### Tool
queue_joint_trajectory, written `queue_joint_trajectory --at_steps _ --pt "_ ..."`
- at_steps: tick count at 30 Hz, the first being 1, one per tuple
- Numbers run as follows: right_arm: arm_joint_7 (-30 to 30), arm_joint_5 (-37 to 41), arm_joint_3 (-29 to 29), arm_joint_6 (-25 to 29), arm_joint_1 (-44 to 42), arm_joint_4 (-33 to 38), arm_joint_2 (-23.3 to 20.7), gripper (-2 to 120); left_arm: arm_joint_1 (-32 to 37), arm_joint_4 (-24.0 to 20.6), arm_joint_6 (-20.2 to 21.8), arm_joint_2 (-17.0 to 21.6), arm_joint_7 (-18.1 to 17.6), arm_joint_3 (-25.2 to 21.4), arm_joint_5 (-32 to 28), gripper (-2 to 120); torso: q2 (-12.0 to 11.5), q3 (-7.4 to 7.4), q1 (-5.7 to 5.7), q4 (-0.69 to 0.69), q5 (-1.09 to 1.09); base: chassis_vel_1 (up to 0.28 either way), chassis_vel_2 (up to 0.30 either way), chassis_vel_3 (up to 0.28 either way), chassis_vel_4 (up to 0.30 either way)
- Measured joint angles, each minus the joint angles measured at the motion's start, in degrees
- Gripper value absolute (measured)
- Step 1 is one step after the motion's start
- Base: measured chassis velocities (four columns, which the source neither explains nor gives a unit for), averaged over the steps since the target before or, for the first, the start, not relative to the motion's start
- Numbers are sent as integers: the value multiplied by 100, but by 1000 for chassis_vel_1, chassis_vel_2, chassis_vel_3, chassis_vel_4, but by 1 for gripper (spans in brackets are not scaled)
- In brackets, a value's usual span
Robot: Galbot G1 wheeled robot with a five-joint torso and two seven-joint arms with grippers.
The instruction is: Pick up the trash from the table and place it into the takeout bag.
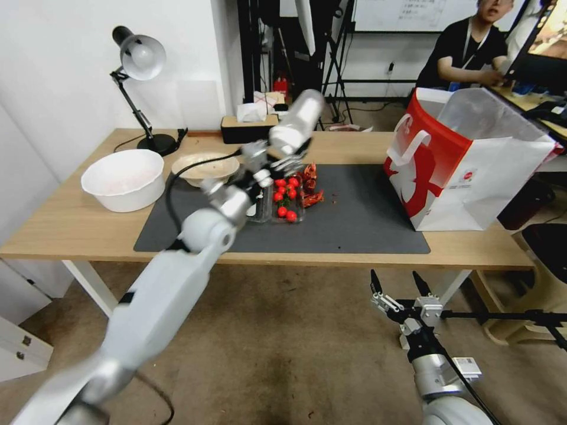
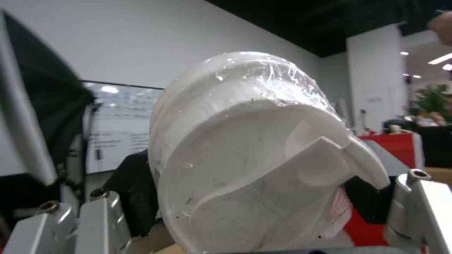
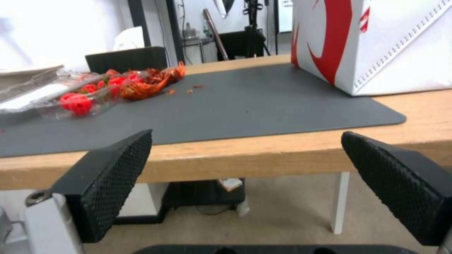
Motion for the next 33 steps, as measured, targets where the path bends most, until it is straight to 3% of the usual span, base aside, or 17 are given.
queue_joint_trajectory --at_steps 3,8,14,16,24,28,33 --pt "-2 -29 0 0 -31 42 32 100 -807 462 -3 -377 25 527 -121 74 0 0 1 1 2 0 0 0 0" --pt "-3 -37 29 6 -65 59 46 100 -1424 987 -20 -805 177 980 -219 74 0 0 0 3 0 0 0 0 0" --pt "-6 -26 65 40 -75 30 39 100 -1780 1493 -10 -1262 227 1187 -268 74 0 0 0 2 0 0 0 0 0" --pt "-7 -11 68 66 -57 -28 22 100 -2015 1913 -10 -1569 320 1308 -166 74 0 0 -1 3 1 0 0 0 0" --pt "-13 19 27 97 20 -107 -29 100 -2519 2636 -61 -1969 468 1667 42 74 0 0 -1 3 1 0 0 0 0" --pt "-16 45 51 154 -9 -126 -80 100 -3082 3229 -110 -2149 754 2122 299 73 1 0 0 1 1 0 0 0 0" --pt "-21 64 68 187 -30 -131 -98 100 -3373 3324 -18 -2116 901 2405 182 72 1 -1 0 3 0 0 0 0 0"
